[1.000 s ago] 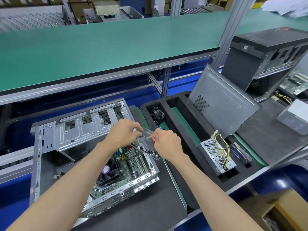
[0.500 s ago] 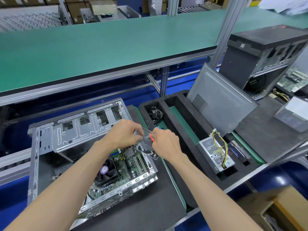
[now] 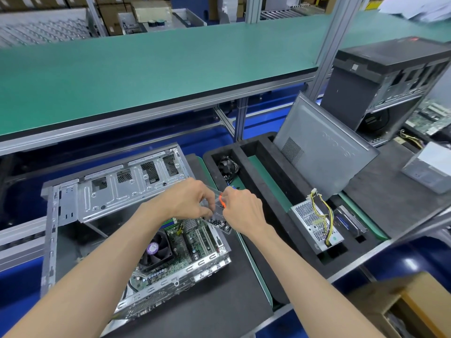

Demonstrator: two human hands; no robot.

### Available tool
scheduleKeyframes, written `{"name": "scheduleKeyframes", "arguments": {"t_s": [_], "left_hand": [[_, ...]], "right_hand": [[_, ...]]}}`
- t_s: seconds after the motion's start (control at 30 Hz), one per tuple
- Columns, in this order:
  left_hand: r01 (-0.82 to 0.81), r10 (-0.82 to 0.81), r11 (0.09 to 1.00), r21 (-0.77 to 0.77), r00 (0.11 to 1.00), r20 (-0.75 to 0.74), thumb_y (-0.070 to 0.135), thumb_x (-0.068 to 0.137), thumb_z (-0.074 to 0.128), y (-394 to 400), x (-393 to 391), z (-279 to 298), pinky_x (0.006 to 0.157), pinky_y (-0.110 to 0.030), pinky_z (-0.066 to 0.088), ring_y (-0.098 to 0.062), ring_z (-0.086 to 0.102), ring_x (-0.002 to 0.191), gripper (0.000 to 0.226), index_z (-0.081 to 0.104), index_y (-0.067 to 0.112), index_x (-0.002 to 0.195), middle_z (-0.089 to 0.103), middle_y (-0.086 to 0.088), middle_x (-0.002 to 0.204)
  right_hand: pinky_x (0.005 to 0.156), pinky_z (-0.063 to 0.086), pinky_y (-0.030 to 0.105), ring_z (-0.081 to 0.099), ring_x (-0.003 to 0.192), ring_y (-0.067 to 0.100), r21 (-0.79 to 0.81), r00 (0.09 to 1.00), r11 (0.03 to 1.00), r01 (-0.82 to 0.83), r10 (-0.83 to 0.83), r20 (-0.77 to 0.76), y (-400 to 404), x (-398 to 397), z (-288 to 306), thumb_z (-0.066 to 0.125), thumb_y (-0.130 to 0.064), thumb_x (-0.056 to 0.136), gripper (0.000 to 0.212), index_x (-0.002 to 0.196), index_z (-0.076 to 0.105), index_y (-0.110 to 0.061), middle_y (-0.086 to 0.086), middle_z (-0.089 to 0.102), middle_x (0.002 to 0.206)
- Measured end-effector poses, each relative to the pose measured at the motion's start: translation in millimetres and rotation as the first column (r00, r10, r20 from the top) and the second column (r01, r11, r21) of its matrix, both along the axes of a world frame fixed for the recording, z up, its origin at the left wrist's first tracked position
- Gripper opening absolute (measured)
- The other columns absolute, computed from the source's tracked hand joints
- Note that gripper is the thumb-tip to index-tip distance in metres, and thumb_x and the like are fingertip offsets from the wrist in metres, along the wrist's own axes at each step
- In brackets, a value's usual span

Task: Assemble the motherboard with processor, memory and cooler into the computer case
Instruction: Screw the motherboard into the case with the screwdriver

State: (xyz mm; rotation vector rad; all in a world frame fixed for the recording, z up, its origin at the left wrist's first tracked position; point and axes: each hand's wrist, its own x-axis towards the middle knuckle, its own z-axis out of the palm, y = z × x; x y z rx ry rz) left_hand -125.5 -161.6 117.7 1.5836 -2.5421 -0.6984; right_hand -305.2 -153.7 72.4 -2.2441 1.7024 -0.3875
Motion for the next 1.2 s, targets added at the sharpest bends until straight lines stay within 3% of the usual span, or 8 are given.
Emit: {"name": "scheduleKeyframes", "arguments": {"t_s": [0.33,0.43,0.7,0.87,0.97,1.07,1.13,1.2], "left_hand": [[0.083,-0.082,0.996,0.038,0.996,-0.028,0.023,0.081,0.076,2,-3,2,0.05,-0.004,0.034,0.01,0.05,0.051,0.007,0.077,0.029,0.078,0.051,0.034,0.049],[0.106,-0.105,0.994,0.015,0.994,-0.027,0.024,0.079,0.079,3,-2,3,0.053,-0.002,0.033,0.015,0.049,0.055,0.005,0.079,0.029,0.08,0.049,0.04,0.051],[0.138,-0.144,0.988,-0.072,0.986,-0.08,0.018,0.084,0.072,9,-2,2,0.048,0.001,0.03,0.022,0.044,0.047,0.011,0.079,0.027,0.085,0.042,0.047,0.049],[0.116,-0.118,0.992,-0.045,0.992,-0.04,0.03,0.085,0.076,7,5,-5,0.056,-0.005,0.037,0.016,0.054,0.058,0.011,0.079,0.035,0.094,0.062,0.037,0.064],[0.133,-0.135,0.989,-0.069,0.991,-0.015,0.032,0.084,0.076,6,4,-6,0.056,-0.005,0.036,0.017,0.05,0.053,0.01,0.079,0.036,0.093,0.059,0.036,0.06],[0.147,-0.146,0.986,-0.079,0.989,0.022,0.028,0.086,0.072,7,-1,-8,0.059,-0.022,0.046,0.006,0.052,0.053,0.007,0.077,0.031,0.089,0.069,0.016,0.065],[0.034,-0.039,0.999,-0.041,0.993,-0.113,0.021,0.087,0.068,9,-3,-9,0.054,-0.024,0.043,-0.003,0.053,0.051,0.009,0.071,0.027,0.08,0.067,0.009,0.061],[-0.149,0.2,0.978,0.145,0.861,-0.468,0.015,0.085,0.059,11,1,-10,0.045,-0.023,0.035,-0.011,0.042,0.042,0.013,0.059,0.017,0.072,0.054,0.005,0.05]], "right_hand": [[0.059,0.041,0.033,0.054,0.068,0.025,-0.004,1.0,1.0,-0.01,0.01,-0.004,-1,1,-1,0.057,-0.016,0.086,0.02,0.105,0.061,-0.019,-0.001,0.052,0.075],[0.058,0.035,0.032,0.05,0.067,0.025,-0.016,1.0,1.0,-0.006,0.006,-0.008,-2,1,-2,0.056,-0.016,0.086,0.02,0.105,0.06,-0.018,-0.001,0.05,0.074],[0.058,0.038,0.032,0.055,0.069,0.027,-0.008,1.0,1.0,0.003,-0.003,0.004,-4,0,-2,0.056,-0.016,0.087,0.015,0.102,0.06,-0.017,0.004,0.061,0.08],[0.058,0.039,0.034,0.058,0.07,0.028,0.005,1.0,1.0,0.003,-0.003,-0.01,-5,1,-1,0.056,-0.015,0.087,0.013,0.099,0.06,-0.016,0.005,0.064,0.082],[0.059,0.043,0.035,0.059,0.072,0.027,0.01,1.0,1.0,-0.003,0.004,-0.014,-5,2,-2,0.057,-0.017,0.088,0.012,0.1,0.059,-0.016,0.005,0.066,0.084],[0.058,0.036,0.034,0.055,0.071,0.03,0.009,1.0,1.0,-0.004,0.004,-0.009,-4,1,-1,0.056,-0.016,0.086,0.014,0.1,0.059,-0.016,0.007,0.065,0.086],[0.059,0.036,0.034,0.058,0.073,0.031,0.008,1.0,1.0,-0.005,0.005,-0.007,-4,1,-1,0.055,-0.015,0.085,0.019,0.103,0.06,-0.017,0.007,0.066,0.087],[0.058,0.035,0.034,0.055,0.07,0.029,0.008,1.0,1.0,-0.004,0.004,0.002,-4,2,0,0.054,-0.014,0.084,0.023,0.107,0.061,-0.017,0.008,0.067,0.086]]}}
